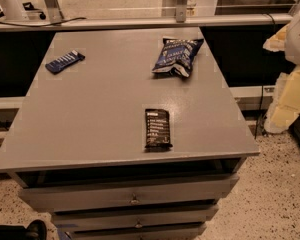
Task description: Move blue chip bag near rxbar chocolate
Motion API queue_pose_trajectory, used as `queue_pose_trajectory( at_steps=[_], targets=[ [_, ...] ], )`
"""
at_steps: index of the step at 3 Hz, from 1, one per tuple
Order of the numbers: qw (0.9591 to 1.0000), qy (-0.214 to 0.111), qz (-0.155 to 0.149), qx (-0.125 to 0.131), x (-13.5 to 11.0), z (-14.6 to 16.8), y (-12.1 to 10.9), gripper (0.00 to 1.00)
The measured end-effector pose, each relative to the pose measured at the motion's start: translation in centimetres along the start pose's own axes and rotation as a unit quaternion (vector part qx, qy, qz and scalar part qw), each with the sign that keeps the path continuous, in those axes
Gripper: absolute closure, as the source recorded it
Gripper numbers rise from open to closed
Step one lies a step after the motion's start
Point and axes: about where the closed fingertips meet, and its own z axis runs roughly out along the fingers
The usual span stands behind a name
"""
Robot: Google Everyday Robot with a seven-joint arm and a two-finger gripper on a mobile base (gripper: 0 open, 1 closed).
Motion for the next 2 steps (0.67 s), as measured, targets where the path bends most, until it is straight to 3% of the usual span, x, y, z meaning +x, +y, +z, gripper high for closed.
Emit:
queue_pose_trajectory(
  at_steps=[1, 2],
  targets=[
    [1.0000, 0.000, 0.000, 0.000, 0.0, 0.0, 0.0, 0.00],
    [0.9994, -0.023, -0.004, 0.025, -1.1, 0.8, -1.4, 0.00]
  ],
)
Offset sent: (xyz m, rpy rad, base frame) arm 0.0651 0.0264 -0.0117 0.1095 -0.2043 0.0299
